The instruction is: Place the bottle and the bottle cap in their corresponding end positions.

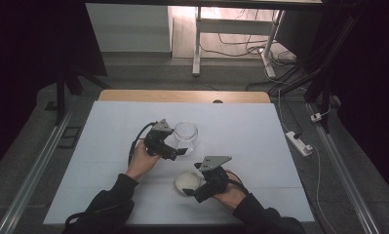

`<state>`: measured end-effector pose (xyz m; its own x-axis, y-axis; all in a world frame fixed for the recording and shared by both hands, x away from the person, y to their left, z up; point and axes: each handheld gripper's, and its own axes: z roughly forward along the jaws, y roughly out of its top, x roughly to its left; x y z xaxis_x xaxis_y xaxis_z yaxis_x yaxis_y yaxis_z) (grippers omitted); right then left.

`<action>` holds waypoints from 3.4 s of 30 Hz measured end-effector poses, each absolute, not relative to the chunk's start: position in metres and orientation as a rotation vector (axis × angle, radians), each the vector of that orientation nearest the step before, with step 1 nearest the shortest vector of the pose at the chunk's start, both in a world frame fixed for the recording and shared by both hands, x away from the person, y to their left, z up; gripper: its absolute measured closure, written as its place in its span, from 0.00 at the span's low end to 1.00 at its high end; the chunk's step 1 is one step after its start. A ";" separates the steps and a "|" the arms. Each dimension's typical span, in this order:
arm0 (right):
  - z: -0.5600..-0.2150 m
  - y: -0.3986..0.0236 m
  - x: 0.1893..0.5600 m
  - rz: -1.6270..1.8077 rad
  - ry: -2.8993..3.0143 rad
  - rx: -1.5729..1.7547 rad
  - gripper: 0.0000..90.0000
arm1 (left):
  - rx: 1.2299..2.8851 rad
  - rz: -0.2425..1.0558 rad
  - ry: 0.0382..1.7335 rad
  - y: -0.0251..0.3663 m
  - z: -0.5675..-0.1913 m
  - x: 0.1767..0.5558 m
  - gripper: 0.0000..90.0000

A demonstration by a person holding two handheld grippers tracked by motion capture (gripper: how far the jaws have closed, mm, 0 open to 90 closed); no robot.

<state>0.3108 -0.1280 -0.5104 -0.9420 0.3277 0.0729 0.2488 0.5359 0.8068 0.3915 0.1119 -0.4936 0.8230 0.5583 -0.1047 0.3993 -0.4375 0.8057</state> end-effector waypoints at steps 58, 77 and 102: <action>-0.477 -0.224 0.290 1.300 2.456 0.739 0.00 | 1.970 0.217 0.815 0.193 -0.487 0.255 0.00; -0.480 -0.275 0.270 1.252 2.337 0.902 0.00 | 1.919 0.276 0.967 0.237 -0.499 0.216 0.00; -0.492 -0.323 0.252 1.131 2.272 1.108 0.00 | 1.971 0.322 1.167 0.266 -0.519 0.182 0.00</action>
<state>0.2522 -0.3225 -0.4917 -0.6224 0.7825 0.0169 0.4854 0.3690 0.7926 0.1825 0.2662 -0.5194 0.5410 0.8230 -0.1728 0.6178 -0.2495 0.7457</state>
